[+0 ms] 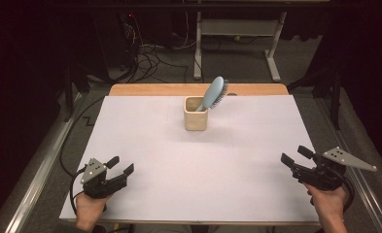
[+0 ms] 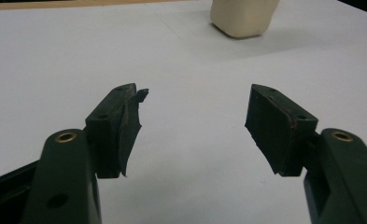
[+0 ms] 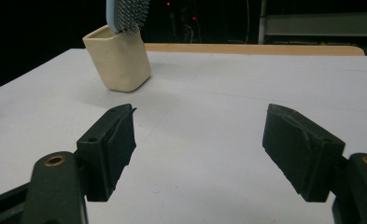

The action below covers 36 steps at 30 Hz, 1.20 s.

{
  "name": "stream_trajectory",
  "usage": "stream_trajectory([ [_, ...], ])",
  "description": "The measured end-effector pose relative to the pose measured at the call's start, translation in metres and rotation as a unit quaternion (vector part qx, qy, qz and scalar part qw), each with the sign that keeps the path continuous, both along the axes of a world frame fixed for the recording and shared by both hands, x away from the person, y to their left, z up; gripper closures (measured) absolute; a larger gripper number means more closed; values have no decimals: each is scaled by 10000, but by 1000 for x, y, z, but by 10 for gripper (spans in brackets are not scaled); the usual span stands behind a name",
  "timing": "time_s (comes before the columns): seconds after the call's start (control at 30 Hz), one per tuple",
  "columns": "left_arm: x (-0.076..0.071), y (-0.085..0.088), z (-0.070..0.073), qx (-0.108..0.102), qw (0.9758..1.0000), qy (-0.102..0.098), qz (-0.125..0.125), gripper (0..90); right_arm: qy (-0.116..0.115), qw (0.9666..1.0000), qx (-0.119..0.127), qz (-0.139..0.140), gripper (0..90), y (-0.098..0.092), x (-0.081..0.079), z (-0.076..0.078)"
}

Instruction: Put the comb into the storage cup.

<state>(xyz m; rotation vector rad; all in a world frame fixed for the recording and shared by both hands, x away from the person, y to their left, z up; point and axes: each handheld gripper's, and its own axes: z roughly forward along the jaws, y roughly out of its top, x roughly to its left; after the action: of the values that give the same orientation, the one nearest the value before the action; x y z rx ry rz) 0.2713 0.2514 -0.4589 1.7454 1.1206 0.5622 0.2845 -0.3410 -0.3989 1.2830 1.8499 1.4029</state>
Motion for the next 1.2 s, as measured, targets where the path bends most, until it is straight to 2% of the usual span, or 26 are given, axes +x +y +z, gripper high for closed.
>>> stream_trajectory([
  [0.47,0,0,0,-1,10000,2,9,355,79,9999,53,-61,262,-4,-4,-10],
  [1.2,0,0,0,0,10000,5,11,356,197,9996,4,-210,261,-9,-7,-25],
])
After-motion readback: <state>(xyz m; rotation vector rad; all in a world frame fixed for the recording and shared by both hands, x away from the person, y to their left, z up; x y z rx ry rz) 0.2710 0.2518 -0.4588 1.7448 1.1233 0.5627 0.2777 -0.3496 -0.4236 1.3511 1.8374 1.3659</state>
